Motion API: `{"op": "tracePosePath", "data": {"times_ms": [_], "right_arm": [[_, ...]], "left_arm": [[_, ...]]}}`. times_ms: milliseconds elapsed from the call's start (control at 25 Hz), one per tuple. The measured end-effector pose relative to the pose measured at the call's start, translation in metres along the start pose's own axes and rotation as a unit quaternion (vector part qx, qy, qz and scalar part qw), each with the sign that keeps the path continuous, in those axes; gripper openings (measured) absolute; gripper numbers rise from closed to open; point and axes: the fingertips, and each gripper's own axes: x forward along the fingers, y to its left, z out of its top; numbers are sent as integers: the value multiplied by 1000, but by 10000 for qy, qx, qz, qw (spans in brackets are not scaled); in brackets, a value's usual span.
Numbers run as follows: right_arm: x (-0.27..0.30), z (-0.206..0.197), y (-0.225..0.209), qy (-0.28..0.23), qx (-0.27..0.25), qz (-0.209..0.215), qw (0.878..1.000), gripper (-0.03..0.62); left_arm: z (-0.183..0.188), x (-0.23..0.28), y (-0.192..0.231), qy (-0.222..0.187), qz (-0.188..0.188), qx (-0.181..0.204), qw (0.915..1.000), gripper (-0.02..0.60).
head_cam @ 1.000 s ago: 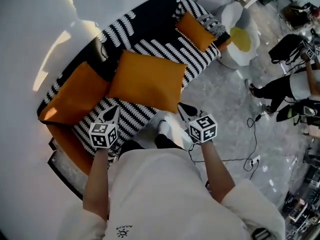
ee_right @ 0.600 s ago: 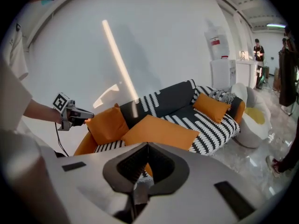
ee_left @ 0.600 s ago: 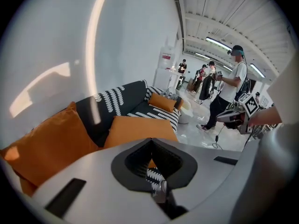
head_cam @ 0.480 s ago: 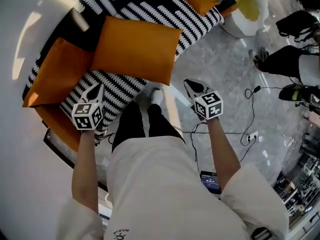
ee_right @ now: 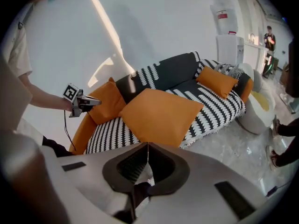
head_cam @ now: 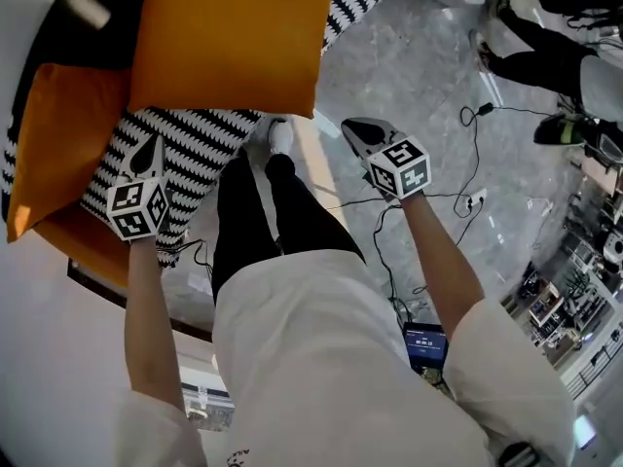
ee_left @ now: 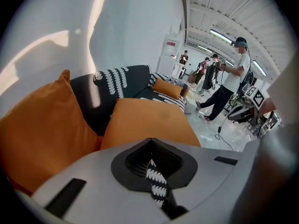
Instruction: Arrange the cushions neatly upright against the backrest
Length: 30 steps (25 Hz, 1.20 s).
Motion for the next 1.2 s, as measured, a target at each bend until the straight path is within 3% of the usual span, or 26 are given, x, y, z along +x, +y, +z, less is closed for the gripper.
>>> {"op": "tracePosePath", "data": {"times_ms": [400, 520, 560, 640, 720, 1000, 1120, 1200], "right_arm": [[84, -44, -18, 284, 426, -723, 9961, 26], [117, -52, -18, 337, 535, -795, 9948, 32], [128, -55, -19, 385, 545, -800, 9946, 52], [148, -67, -21, 576, 547, -787, 9937, 199], [161, -82, -28, 815, 546, -766, 9922, 254], [189, -120, -43, 1561, 229, -520, 9861, 330], [208, -113, -45, 1663, -62, -350, 9854, 339], [219, -105, -42, 1753, -224, -321, 9837, 337]], "left_arm": [[-42, 72, 94, 464, 221, 506, 9974, 27], [-55, 101, 120, 764, 132, 720, 9944, 156], [-60, 111, 129, 884, 124, 812, 9927, 173], [-72, 128, 145, 1143, 132, 986, 9885, 204], [-81, 143, 158, 1392, 141, 1134, 9836, 259], [-94, 172, 178, 1956, -8, 1629, 9671, 291], [-95, 183, 179, 2087, -134, 1939, 9585, 291], [-99, 187, 181, 2133, -210, 1945, 9572, 291]]}}
